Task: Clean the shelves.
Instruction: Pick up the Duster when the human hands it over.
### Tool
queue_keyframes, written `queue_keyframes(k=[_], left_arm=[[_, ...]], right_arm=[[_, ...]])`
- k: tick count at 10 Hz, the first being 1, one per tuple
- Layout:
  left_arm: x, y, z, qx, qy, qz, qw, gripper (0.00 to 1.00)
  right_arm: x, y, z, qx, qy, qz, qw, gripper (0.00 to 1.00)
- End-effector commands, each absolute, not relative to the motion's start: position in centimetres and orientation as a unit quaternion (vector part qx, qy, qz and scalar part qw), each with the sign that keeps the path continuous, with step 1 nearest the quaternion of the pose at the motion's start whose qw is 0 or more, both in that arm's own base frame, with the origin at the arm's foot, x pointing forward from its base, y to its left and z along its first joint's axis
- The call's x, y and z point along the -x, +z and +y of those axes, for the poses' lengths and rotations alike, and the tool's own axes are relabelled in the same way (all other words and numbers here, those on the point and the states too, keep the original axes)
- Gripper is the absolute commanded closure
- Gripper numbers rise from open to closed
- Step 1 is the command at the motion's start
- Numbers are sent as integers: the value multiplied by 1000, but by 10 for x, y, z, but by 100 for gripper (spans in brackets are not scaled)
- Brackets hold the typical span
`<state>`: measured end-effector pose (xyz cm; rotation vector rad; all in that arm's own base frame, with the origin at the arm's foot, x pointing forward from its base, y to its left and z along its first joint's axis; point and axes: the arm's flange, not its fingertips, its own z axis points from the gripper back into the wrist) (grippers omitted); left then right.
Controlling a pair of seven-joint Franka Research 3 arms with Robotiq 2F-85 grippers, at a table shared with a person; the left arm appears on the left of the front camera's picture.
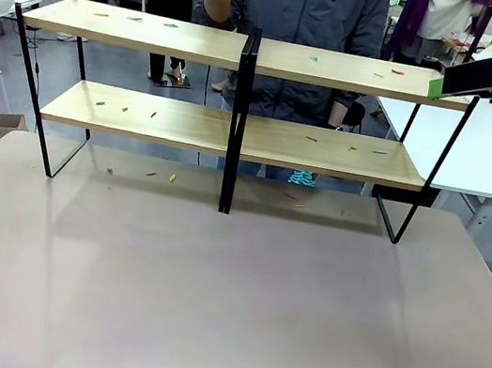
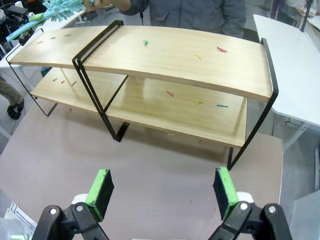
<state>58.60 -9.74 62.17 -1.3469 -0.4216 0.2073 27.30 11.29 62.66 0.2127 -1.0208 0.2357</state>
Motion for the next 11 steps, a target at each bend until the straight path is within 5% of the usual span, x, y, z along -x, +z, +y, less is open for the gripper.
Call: queue_keyframes(k=[1, 6, 11], left_arm=[[-572, 621, -98, 600, 94, -214, 765, 100], [-461, 669, 25, 564, 16, -296, 771, 100], [-320, 623, 227, 502, 246, -435, 706, 100]], right_arm=[[-274, 627, 110, -101, 114, -486, 861, 0], [-274, 627, 110, -101, 114, -486, 861, 0], [-274, 627, 110, -101, 114, -486, 861, 0]])
